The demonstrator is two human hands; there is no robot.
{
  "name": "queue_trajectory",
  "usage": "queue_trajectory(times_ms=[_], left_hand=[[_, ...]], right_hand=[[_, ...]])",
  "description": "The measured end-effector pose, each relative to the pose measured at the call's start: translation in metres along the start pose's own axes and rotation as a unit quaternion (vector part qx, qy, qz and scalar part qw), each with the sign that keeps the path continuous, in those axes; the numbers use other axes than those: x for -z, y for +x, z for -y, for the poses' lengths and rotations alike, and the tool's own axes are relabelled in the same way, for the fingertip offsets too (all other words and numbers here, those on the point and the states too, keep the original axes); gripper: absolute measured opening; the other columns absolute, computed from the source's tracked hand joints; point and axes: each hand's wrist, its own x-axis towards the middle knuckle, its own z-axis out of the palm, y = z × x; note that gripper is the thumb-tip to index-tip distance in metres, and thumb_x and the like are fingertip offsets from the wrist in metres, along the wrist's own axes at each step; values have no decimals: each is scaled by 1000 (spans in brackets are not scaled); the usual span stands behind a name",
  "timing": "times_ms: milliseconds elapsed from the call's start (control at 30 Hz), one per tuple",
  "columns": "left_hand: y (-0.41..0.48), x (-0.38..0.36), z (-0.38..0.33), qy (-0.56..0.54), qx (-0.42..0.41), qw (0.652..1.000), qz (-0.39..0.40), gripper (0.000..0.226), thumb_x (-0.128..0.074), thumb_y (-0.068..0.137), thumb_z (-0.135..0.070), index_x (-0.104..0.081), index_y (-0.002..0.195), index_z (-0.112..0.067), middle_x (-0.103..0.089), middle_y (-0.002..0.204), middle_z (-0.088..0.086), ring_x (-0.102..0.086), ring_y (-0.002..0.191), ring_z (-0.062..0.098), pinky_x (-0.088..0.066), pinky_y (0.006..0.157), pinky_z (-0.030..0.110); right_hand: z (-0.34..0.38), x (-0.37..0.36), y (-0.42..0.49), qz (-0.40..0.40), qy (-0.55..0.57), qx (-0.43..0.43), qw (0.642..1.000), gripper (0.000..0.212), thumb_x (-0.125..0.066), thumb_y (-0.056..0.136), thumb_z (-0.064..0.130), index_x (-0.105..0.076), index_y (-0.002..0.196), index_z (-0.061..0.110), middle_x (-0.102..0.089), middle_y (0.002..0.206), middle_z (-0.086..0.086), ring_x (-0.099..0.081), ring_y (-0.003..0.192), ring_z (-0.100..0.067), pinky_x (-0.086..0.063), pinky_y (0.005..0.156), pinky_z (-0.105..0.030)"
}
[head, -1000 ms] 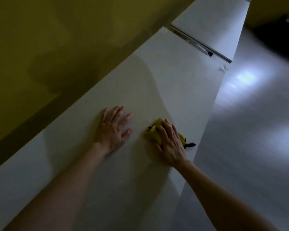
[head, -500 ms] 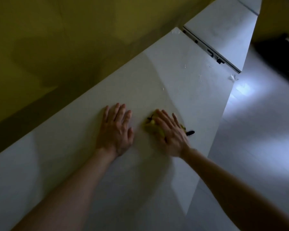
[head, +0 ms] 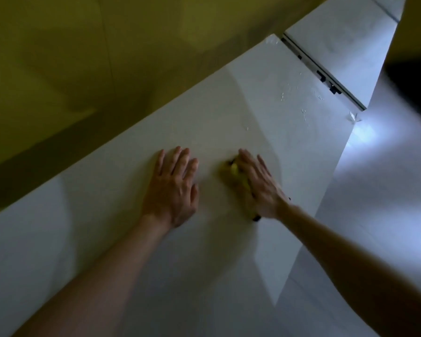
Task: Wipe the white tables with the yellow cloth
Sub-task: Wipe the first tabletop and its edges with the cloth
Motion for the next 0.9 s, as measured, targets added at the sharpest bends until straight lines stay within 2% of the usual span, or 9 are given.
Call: queue_trajectory(times_ms=[67, 133, 300, 400, 500, 633, 700, 767, 900], left_hand=[[-1, -1, 1, 3, 3, 1000, 6, 70, -46, 100, -44, -49, 161, -10, -37, 172, 18, -26, 163, 36, -13, 132, 62], [-2, -1, 1, 8, 8, 1000, 16, 69, -45, 101, -44, -48, 162, -10, -36, 172, 17, -24, 164, 35, -13, 132, 62], [-2, 0, 0, -3, 2, 1000, 20, 69, -48, 99, -42, -52, 158, -8, -41, 170, 19, -30, 162, 39, -18, 130, 65], [-1, 4, 0, -4, -3, 1000, 23, 67, -48, 102, -41, -50, 160, -9, -39, 171, 18, -28, 163, 36, -19, 130, 63], [0, 7, -2, -7, -3, 1000, 20, 65, -50, 103, -40, -50, 160, -9, -38, 172, 16, -26, 164, 33, -20, 131, 62], [-1, 9, -1, 7, 1, 999, 37, 66, -53, 102, -40, -48, 162, -12, -34, 175, 12, -24, 165, 31, -21, 131, 61], [1, 14, -2, 24, 5, 998, 50, 64, -52, 104, -39, -47, 163, -12, -32, 176, 11, -23, 166, 31, -21, 131, 61], [2, 18, -8, 26, 18, 998, 53, 62, -52, 107, -36, -47, 163, -10, -34, 175, 12, -24, 165, 32, -23, 130, 62], [10, 30, -22, 70, 46, 992, 98, 70, -55, 106, -47, -46, 163, -8, -34, 175, 13, -26, 165, 32, -28, 129, 61]], right_hand=[[-12, 0, 37, -61, 62, -212, 973, 75, -36, 101, 59, -32, 165, 20, -7, 182, -8, -10, 167, -27, -7, 135, -55], [6, -14, 48, -75, 85, -298, 948, 90, -27, 95, 64, -23, 170, 15, -7, 182, -10, -5, 168, -26, -3, 136, -50], [67, -25, -44, 2, 58, 56, 997, 75, -50, 111, 51, -28, 171, 13, -14, 181, -9, -6, 169, -26, -9, 137, -50], [16, -12, -42, 23, 69, 129, 989, 71, -56, 110, 46, -31, 170, 18, -20, 180, -5, -11, 168, -26, -12, 136, -55], [-63, -3, 22, -32, 58, -49, 997, 79, -42, 106, 59, -27, 172, 17, -20, 180, -8, -10, 168, -25, -16, 133, -60], [-90, 10, 118, -81, 76, -286, 952, 95, -34, 94, 63, -5, 174, 21, -7, 181, -14, -3, 168, -28, -6, 135, -54], [-45, 6, 127, -66, 74, -201, 974, 87, -39, 101, 60, 0, 174, 31, 1, 182, -14, 6, 168, -30, 1, 136, -53], [-1, 2, 108, -22, 67, 17, 997, 77, -42, 108, 54, -7, 174, 34, 0, 182, -13, 9, 168, -30, 1, 136, -52], [-31, 6, 103, 39, 29, 321, 946, 68, -48, 111, 49, -22, 172, 36, -11, 182, -7, 1, 169, -25, -5, 136, -56]])
